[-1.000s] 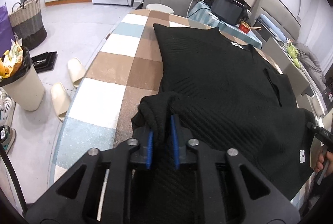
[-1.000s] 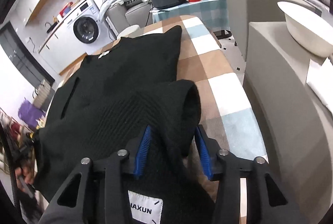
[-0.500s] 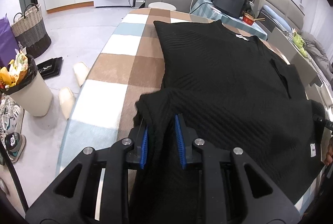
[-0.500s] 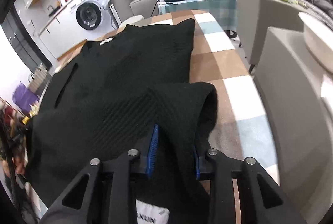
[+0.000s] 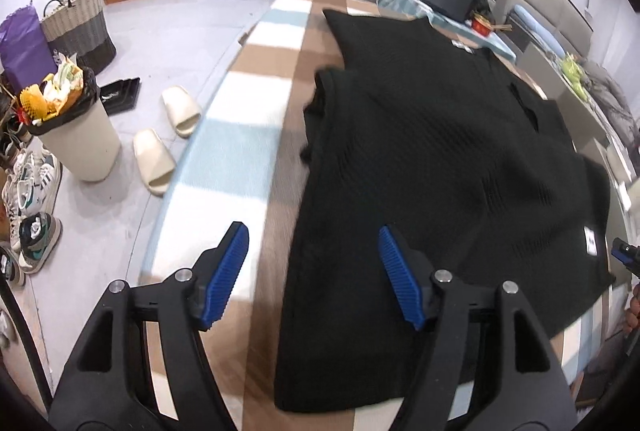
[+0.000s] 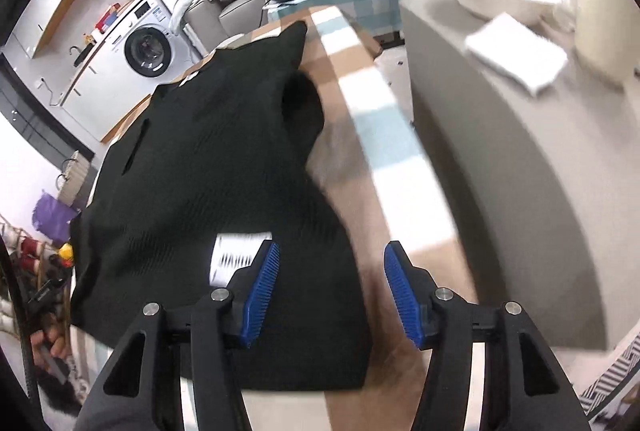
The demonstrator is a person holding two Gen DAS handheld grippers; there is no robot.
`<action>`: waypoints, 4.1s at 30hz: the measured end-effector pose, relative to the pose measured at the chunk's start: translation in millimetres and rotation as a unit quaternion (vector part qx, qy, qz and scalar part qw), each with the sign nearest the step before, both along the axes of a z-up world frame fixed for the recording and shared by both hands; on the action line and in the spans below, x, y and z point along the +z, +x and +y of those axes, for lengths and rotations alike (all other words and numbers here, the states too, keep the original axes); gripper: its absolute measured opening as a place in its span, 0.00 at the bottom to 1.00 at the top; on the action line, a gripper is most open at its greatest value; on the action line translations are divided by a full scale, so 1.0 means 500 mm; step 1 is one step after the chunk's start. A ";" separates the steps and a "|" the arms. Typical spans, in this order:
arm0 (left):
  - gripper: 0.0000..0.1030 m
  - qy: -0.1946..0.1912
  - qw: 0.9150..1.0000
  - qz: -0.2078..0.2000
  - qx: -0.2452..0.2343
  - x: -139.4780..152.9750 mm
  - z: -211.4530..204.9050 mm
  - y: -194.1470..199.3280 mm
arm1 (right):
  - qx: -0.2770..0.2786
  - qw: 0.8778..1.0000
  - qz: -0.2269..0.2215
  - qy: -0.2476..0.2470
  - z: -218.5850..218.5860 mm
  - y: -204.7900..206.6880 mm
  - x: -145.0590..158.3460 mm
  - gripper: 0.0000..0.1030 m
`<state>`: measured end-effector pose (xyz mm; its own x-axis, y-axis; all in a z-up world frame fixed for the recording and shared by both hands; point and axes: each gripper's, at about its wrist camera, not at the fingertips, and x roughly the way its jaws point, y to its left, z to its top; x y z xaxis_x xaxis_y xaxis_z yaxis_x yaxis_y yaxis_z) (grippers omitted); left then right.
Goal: Fold small clothes
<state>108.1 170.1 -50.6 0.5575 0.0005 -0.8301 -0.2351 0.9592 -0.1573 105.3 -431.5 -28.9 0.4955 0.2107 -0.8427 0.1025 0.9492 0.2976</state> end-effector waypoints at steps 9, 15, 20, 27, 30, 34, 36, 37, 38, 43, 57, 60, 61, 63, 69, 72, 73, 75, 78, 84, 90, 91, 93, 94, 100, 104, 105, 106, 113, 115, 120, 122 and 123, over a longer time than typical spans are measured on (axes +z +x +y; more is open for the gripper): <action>0.63 0.007 1.000 0.006 -0.017 0.005 -0.039 -0.041 | 0.016 0.999 0.022 -0.021 0.044 -0.057 -0.017 0.54; 0.63 0.014 1.000 0.019 -0.021 -0.001 -0.050 -0.054 | 0.011 0.997 0.037 -0.066 0.054 -0.072 -0.022 0.54; 0.63 0.012 1.000 0.023 -0.016 -0.009 -0.039 -0.062 | 0.022 0.995 0.043 -0.087 0.065 -0.075 -0.031 0.30; 0.63 0.005 1.000 0.028 -0.007 -0.018 -0.030 -0.063 | 0.024 0.997 -0.006 -0.068 0.057 -0.084 0.012 0.07; 0.63 0.005 1.000 0.027 -0.013 -0.017 -0.033 -0.062 | 0.017 0.998 -0.024 -0.061 0.039 -0.098 0.041 0.07; 0.63 0.001 0.999 0.029 -0.016 -0.021 -0.031 -0.062 | 0.011 0.996 0.004 -0.086 0.017 -0.103 0.021 0.07; 0.63 0.000 0.999 0.030 -0.016 -0.022 -0.033 -0.060 | 0.013 0.996 0.017 -0.091 0.016 -0.099 0.005 0.12; 0.63 -0.001 0.999 0.028 -0.017 -0.021 -0.035 -0.060 | 0.014 0.996 0.019 -0.087 0.016 -0.096 0.003 0.13; 0.63 -0.003 0.999 0.026 -0.020 -0.020 -0.038 -0.060 | 0.014 0.996 0.017 -0.082 0.015 -0.094 0.001 0.15; 0.62 0.014 0.999 0.024 -0.027 -0.026 -0.052 -0.049 | 0.009 0.997 0.010 -0.070 0.010 -0.086 0.003 0.31; 0.03 -0.018 0.999 -0.039 -0.006 0.024 0.005 -0.050 | 0.025 0.999 -0.029 -0.037 0.018 -0.016 0.010 0.44; 0.04 -0.017 0.999 -0.032 -0.010 0.018 0.004 -0.044 | 0.042 0.998 -0.018 -0.045 0.034 0.013 -0.012 0.44; 0.04 -0.013 0.999 -0.028 -0.012 0.014 0.001 -0.041 | 0.047 0.998 -0.013 -0.047 0.040 0.022 -0.019 0.44; 0.08 -0.001 1.000 -0.018 -0.008 0.007 -0.005 -0.039 | 0.059 0.997 -0.008 -0.054 0.051 0.036 -0.032 0.44; 0.35 -0.015 1.000 -0.010 -0.009 -0.012 0.003 -0.014 | 0.087 0.994 -0.015 -0.070 0.064 0.060 -0.036 0.44; 0.37 -0.017 1.000 -0.006 -0.013 -0.022 0.005 0.011 | 0.093 0.993 -0.017 -0.068 0.064 0.073 -0.039 0.44; 0.37 -0.022 1.000 -0.006 -0.017 -0.025 0.003 0.020 | 0.093 0.993 -0.018 -0.067 0.064 0.078 -0.041 0.44; 0.37 -0.021 0.999 -0.009 -0.024 -0.027 -0.004 0.031 | 0.095 0.993 -0.019 -0.063 0.064 0.084 -0.042 0.44; 0.08 -0.020 0.999 -0.014 -0.039 -0.028 -0.017 0.041 | 0.108 0.992 -0.027 -0.054 0.072 0.088 -0.042 0.18; 0.04 -0.013 0.997 -0.071 -0.041 0.033 -0.017 0.027 | 0.152 0.980 -0.089 -0.087 0.100 0.063 0.012 0.07; 0.04 -0.017 0.991 -0.124 -0.041 0.094 -0.003 0.078 | 0.131 0.972 -0.181 -0.069 0.099 0.095 0.112 0.07; 0.04 -0.017 0.991 -0.130 -0.037 0.097 0.002 0.098 | 0.126 0.972 -0.187 -0.070 0.101 0.109 0.117 0.07; 0.04 -0.020 0.990 -0.136 -0.026 0.101 0.013 0.129 | 0.107 0.973 -0.192 -0.071 0.107 0.154 0.120 0.07; 0.04 -0.024 0.990 -0.137 -0.018 0.097 0.021 0.150 | 0.095 0.974 -0.194 -0.069 0.107 0.172 0.118 0.07; 0.06 -0.043 0.996 -0.081 0.010 0.024 0.046 0.228 | 0.039 0.991 -0.111 -0.058 0.108 0.298 0.051 0.09; 0.54 -0.023 0.998 -0.061 0.010 -0.009 0.043 0.229 | 0.057 0.994 -0.073 -0.064 0.100 0.301 0.018 0.34; 0.60 -0.024 0.998 -0.062 0.016 -0.014 0.047 0.229 | 0.055 0.994 -0.072 -0.062 0.094 0.298 0.013 0.52; 0.63 -0.028 0.997 -0.062 0.022 -0.020 0.051 0.232 | 0.053 0.994 -0.069 -0.060 0.090 0.295 0.007 0.55; 0.54 -0.051 0.998 -0.040 -0.001 -0.051 0.035 0.306 | 0.076 0.995 -0.066 -0.015 0.093 0.330 -0.029 0.56; 0.44 -0.053 0.998 -0.030 -0.014 -0.058 0.019 0.330 | 0.086 0.994 -0.069 -0.024 0.107 0.339 -0.032 0.55; 0.24 -0.031 0.998 -0.029 -0.037 -0.058 -0.013 0.356 | 0.110 0.991 -0.066 -0.043 0.141 0.360 -0.039 0.25; 0.21 -0.029 0.998 -0.031 -0.041 -0.056 -0.016 0.352 | 0.118 0.990 -0.056 -0.053 0.156 0.362 -0.044 0.20; 0.20 -0.030 0.998 -0.032 -0.043 -0.056 -0.016 0.349 | 0.124 0.989 -0.057 -0.061 0.164 0.356 -0.042 0.19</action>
